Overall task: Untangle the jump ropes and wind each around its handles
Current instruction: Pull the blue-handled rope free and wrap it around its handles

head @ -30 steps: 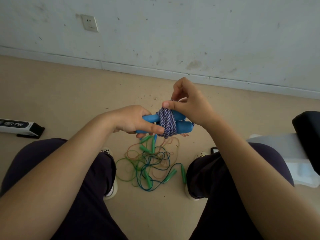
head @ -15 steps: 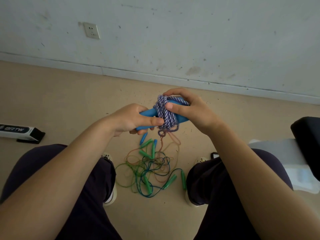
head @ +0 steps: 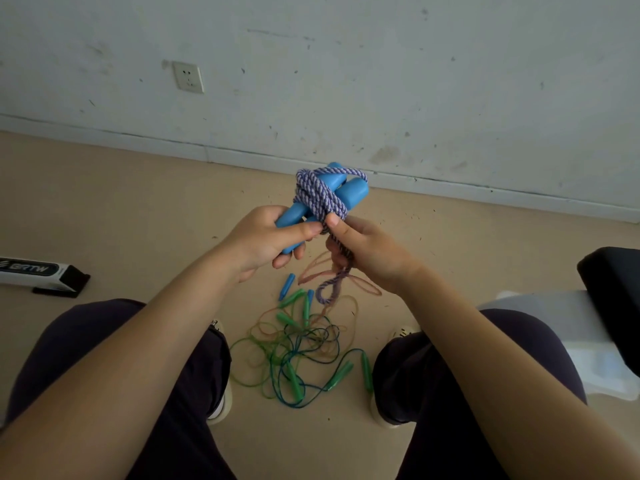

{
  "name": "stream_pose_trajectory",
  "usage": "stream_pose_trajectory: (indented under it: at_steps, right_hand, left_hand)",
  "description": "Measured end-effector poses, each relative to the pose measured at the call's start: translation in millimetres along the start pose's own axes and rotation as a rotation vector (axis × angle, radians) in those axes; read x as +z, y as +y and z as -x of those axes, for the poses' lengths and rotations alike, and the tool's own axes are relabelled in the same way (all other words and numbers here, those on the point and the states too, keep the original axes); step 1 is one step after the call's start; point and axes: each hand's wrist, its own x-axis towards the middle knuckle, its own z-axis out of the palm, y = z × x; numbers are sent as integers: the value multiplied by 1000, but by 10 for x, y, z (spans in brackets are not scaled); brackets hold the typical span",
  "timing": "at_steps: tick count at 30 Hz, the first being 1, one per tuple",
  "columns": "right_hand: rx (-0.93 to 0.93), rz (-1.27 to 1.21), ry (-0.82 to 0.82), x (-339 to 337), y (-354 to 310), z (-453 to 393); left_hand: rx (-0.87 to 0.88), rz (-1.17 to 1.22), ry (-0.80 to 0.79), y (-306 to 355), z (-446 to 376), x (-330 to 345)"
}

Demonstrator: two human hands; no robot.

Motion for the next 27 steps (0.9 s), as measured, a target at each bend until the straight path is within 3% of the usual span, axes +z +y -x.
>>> stream_pose_trajectory:
  at_steps: [5,10,16,23,27]
  right_hand:
    - [17,5,-31,-3,-24,-6]
    - [56,80,-46,-43,-4,-16]
    - [49,148,-49,11,47,-3]
    - [76,243,-107,22,148,-8]
    - [87,266,-133,57,156,-8]
  left_hand:
    - [66,-21,54,-19,-6,30]
    - [77,167,290,-15,-82,-67]
    - [46,167,392,-48,-107,33]
    - [-15,354,127,-90,-111,158]
    - [-2,328,-12,-78,-64,188]
